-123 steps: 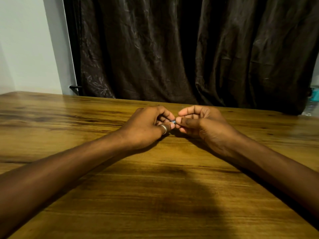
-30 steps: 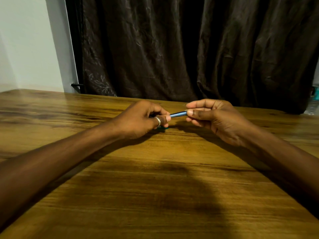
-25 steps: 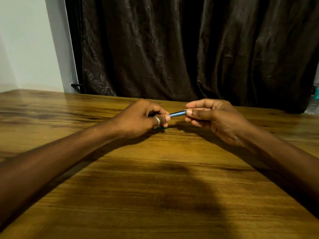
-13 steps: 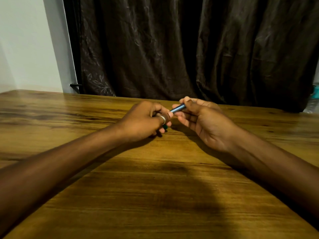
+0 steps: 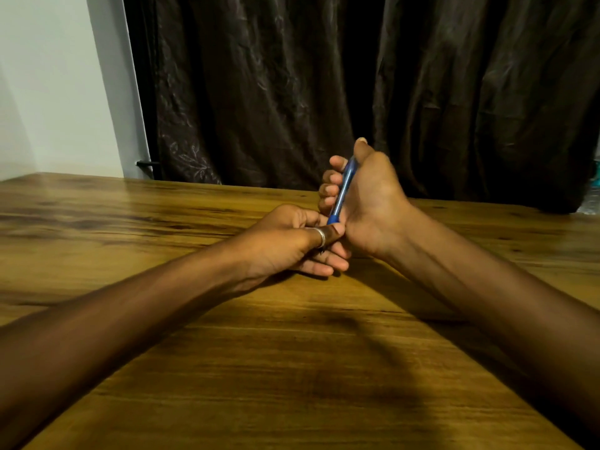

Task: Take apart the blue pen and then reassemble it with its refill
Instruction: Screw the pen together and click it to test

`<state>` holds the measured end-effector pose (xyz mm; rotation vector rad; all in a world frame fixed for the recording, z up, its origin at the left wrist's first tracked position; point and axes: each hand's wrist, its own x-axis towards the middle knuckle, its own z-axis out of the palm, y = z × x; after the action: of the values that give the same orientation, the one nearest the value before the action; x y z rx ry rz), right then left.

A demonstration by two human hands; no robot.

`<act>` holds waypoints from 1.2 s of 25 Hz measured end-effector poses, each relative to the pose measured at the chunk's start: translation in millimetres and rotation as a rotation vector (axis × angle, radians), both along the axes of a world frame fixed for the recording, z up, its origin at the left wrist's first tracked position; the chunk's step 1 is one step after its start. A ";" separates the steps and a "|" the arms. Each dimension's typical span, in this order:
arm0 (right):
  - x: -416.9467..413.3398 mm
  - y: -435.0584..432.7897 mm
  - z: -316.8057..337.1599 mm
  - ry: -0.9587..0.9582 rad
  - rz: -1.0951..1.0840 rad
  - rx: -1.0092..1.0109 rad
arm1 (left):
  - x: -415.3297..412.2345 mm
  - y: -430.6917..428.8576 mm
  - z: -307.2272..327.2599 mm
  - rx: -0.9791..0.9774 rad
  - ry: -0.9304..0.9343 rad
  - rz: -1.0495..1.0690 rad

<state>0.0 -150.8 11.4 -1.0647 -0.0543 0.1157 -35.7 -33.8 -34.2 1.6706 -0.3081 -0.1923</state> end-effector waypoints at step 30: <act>-0.2 -19.5 -17.1 -0.106 0.035 0.115 | 0.3 7.0 2.0 -0.132 0.232 -0.180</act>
<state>-0.1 -170.4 -5.7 -0.9549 -0.1732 0.0863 -35.4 -26.8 -32.2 1.4731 -0.2896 -0.4863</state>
